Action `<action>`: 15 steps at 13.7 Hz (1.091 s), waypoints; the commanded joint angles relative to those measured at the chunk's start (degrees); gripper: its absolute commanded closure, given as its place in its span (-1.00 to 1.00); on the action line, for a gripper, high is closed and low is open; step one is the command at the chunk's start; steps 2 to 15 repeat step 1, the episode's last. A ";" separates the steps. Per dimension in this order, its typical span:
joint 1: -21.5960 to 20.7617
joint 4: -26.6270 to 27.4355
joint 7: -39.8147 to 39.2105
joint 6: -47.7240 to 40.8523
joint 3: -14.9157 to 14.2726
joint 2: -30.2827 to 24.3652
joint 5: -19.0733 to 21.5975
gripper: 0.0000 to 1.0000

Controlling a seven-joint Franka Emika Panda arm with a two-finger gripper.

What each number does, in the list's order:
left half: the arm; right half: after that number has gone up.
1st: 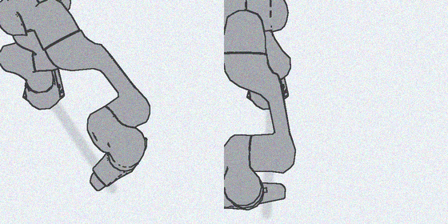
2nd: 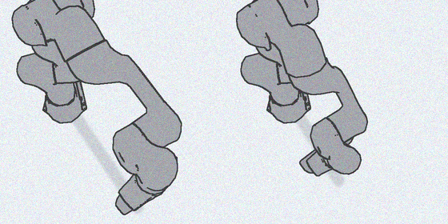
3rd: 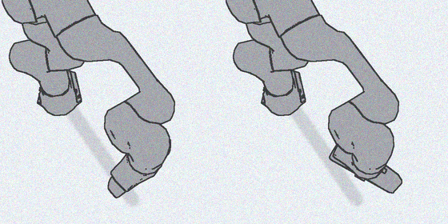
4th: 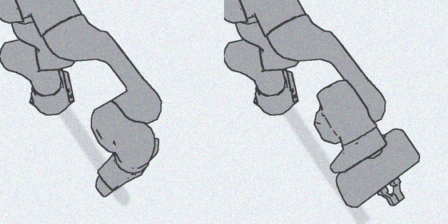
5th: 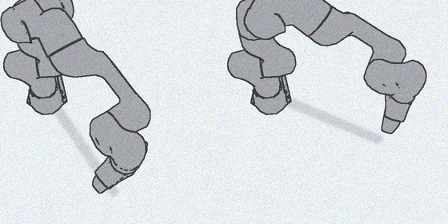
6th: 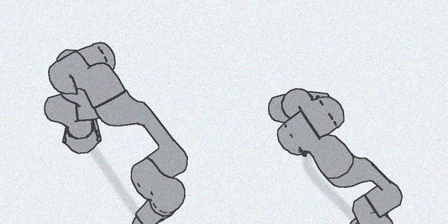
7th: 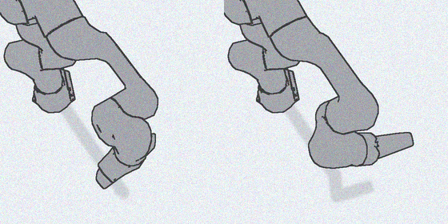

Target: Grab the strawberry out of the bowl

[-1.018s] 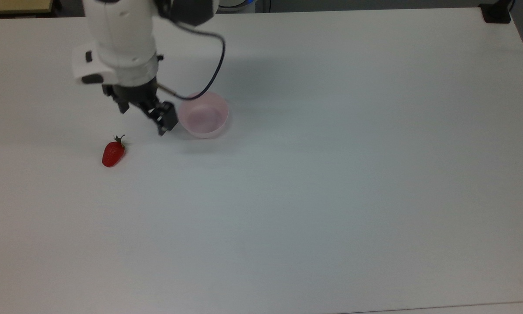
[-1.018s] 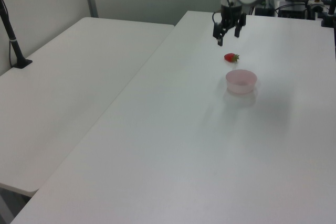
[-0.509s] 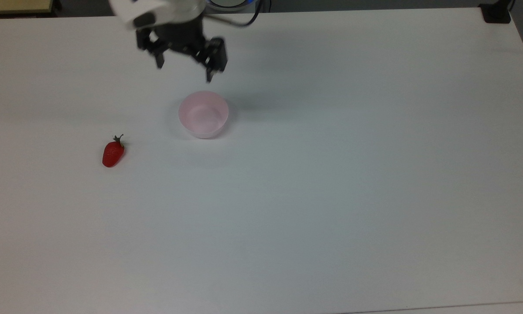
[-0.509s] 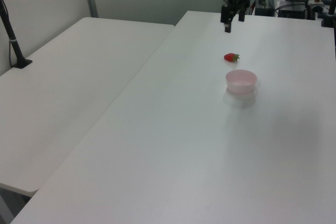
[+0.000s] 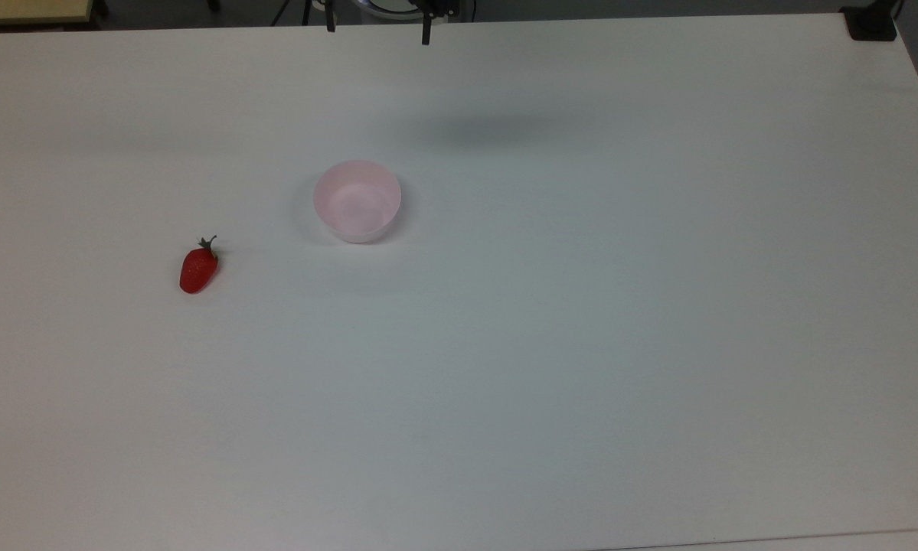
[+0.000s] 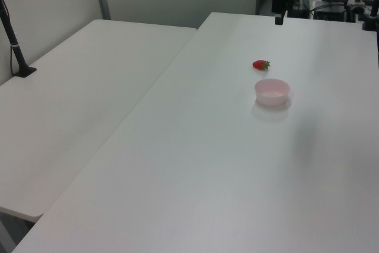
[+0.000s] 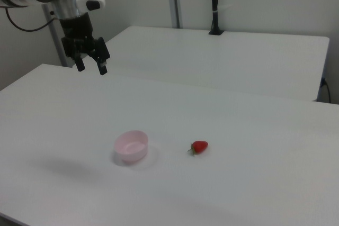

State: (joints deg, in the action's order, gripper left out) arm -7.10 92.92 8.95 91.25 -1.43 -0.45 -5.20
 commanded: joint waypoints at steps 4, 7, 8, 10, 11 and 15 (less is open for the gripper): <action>-1.68 2.18 -2.70 -0.20 -2.26 -1.39 1.34 -1.00; -1.68 2.18 -2.70 -0.20 -2.26 -1.39 1.34 -1.00; -1.68 2.18 -2.70 -0.20 -2.26 -1.39 1.34 -1.00; -1.68 2.18 -2.70 -0.20 -2.26 -1.39 1.34 -1.00; -1.68 2.18 -2.70 -0.20 -2.26 -1.39 1.34 -1.00; -1.68 2.18 -2.70 -0.20 -2.26 -1.39 1.34 -1.00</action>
